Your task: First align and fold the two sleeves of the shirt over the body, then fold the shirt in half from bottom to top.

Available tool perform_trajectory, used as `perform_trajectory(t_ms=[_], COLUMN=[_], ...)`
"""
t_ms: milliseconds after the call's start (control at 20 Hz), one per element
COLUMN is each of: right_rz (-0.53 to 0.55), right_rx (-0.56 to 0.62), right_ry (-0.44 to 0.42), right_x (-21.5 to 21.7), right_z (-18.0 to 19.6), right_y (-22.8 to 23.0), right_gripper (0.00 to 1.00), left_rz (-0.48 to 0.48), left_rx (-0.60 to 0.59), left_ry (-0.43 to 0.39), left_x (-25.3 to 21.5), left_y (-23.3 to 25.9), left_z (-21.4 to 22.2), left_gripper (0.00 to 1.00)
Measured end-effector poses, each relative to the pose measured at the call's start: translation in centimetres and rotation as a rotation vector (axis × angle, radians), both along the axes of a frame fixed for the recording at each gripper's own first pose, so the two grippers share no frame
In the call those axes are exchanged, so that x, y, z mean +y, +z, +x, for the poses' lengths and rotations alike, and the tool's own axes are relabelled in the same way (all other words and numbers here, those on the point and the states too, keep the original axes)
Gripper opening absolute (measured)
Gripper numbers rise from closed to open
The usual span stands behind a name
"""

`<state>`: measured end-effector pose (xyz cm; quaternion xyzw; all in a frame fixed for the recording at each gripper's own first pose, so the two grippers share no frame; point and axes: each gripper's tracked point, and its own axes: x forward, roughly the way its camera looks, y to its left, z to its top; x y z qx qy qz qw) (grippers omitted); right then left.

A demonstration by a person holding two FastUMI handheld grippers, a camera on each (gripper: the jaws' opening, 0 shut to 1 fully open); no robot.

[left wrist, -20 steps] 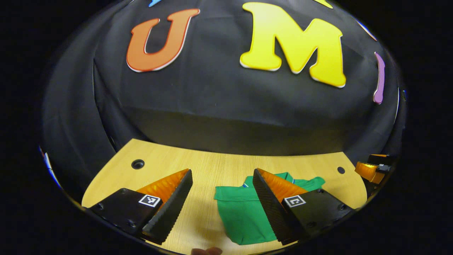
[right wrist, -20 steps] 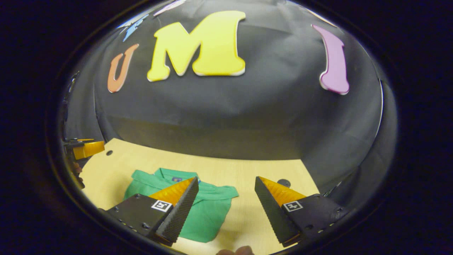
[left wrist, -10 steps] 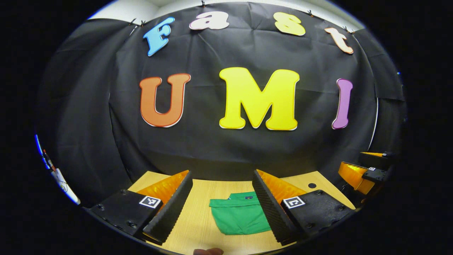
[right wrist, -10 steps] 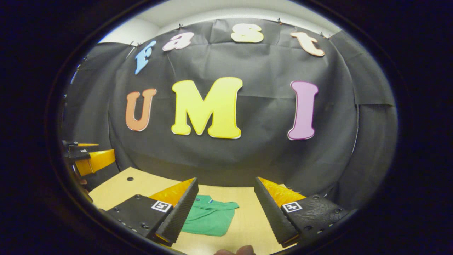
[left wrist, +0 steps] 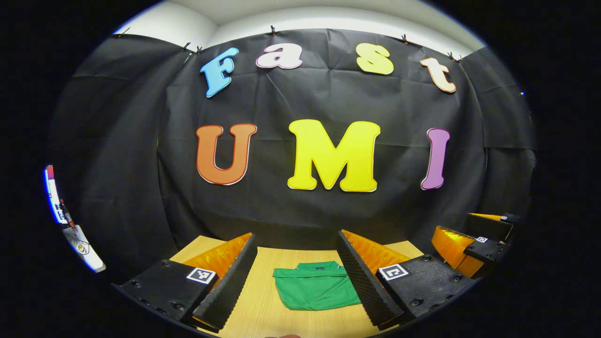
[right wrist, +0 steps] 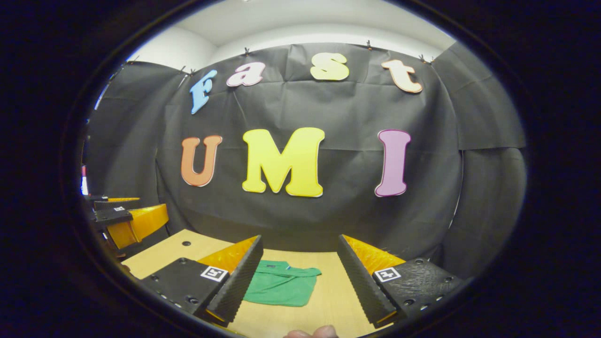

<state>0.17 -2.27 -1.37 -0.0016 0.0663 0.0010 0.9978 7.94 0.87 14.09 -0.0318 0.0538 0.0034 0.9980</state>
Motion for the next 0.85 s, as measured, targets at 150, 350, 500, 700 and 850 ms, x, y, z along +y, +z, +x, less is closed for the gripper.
perform_trajectory(t_ms=[150,350,500,700,850], right_rz=[0.000,-0.006,0.004,0.007,0.011], right_rx=[-0.009,-0.015,-0.025,-0.031,-0.035], right_ry=[0.001,0.008,0.009,0.000,-0.001], right_x=[0.0,0.2,0.0,-0.6,-1.1], right_z=[-0.5,-0.9,-1.1,-1.2,-1.4], right_y=[0.4,0.7,1.2,1.5,1.7], right_gripper=[0.97,0.97,0.97,0.97,0.97], left_rz=[0.013,0.006,0.010,0.020,0.023], left_rx=[-0.021,-0.017,-0.021,-0.031,-0.025], left_ry=[-0.006,-0.022,-0.038,-0.049,-0.050], left_x=[-0.2,-1.1,-2.0,-2.8,-3.2], left_y=[0.7,0.8,1.0,1.5,1.5], left_z=[-0.3,-0.6,-0.8,-0.9,-0.8], left_gripper=[1.00,1.00,1.00,1.00,1.00])
